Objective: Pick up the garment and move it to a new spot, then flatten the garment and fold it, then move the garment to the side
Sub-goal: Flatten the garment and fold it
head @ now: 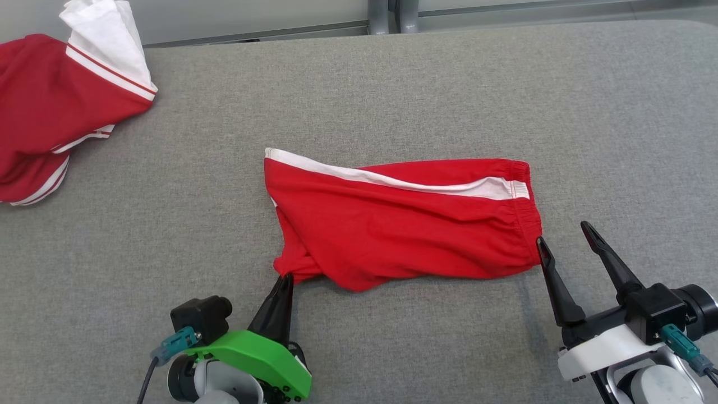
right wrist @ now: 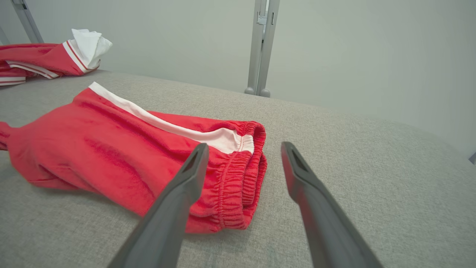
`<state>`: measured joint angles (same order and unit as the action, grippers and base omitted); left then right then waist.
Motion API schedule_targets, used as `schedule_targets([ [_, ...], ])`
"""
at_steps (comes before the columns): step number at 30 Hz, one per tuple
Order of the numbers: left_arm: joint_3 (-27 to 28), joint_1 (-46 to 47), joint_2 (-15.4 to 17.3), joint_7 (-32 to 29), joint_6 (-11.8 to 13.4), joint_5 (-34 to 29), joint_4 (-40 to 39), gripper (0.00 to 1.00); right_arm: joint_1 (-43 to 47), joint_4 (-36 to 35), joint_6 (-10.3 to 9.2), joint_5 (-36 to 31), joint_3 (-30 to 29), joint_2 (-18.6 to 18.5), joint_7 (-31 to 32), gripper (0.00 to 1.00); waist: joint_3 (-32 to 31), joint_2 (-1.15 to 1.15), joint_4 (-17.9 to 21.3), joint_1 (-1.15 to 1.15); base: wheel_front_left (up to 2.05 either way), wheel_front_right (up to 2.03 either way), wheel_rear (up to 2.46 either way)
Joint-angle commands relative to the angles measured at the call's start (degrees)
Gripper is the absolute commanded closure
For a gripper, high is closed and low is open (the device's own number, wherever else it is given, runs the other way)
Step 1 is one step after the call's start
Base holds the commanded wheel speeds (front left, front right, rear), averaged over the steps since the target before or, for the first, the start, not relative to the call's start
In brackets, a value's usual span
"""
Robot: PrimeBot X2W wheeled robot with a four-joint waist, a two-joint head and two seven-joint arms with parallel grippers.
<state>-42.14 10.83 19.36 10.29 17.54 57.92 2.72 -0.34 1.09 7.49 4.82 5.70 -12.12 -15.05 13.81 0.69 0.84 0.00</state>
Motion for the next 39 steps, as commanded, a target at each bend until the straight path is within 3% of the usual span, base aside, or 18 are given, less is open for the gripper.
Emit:
schedule_targets([
  [1,0.08,-0.36,0.12,0.37,0.29,-0.38,0.25,0.00,0.24,0.12,0.00,-0.21,0.03,-0.37,-0.20,0.00,-0.09,-0.69,0.14,0.00,0.00,0.00,0.00],
  [5,-0.13,-0.82,0.44,0.41,0.90,-0.90,0.37,0.00,0.28,0.17,0.00,0.19,0.28,-0.56,-0.20,0.00,-0.19,-0.69,1.15,0.00,0.00,0.00,0.00],
  [11,1.24,-1.65,4.64,3.97,4.93,-8.90,-0.98,0.00,0.59,1.12,0.00,3.35,0.48,-0.66,1.29,0.00,-0.86,-0.69,2.76,0.00,0.00,0.00,0.00],
  [15,3.96,-2.95,6.53,4.90,6.73,-15.47,-3.48,0.00,-0.39,1.03,0.00,8.44,-0.49,-0.91,4.86,0.00,-1.44,-0.69,2.00,0.00,0.00,0.00,0.00],
  [18,6.75,-4.00,6.46,4.90,6.46,-21.18,-7.01,0.00,-1.52,0.63,0.00,13.01,-1.11,-1.62,10.69,0.00,-1.40,-0.69,0.60,0.00,0.00,0.00,0.00],
  [25,13.18,-8.91,3.53,4.89,3.91,-28.98,-10.35,0.00,-7.24,1.01,0.00,22.18,-5.31,-1.17,28.30,0.00,-1.32,-0.69,-2.79,0.00,0.00,0.00,0.00],
  [30,16.88,-11.52,1.23,4.89,-0.42,-31.33,-9.04,0.00,-8.51,2.68,0.00,23.40,-7.54,-1.83,40.36,0.00,-1.72,-0.69,-5.74,0.00,0.00,0.00,0.00],
  [39,24.46,-15.03,-3.69,4.90,-6.69,-34.40,-6.04,0.00,-7.86,6.85,0.00,25.93,-9.13,-1.86,49.41,0.00,-3.01,-0.69,-8.58,0.00,0.00,0.00,0.00],
])
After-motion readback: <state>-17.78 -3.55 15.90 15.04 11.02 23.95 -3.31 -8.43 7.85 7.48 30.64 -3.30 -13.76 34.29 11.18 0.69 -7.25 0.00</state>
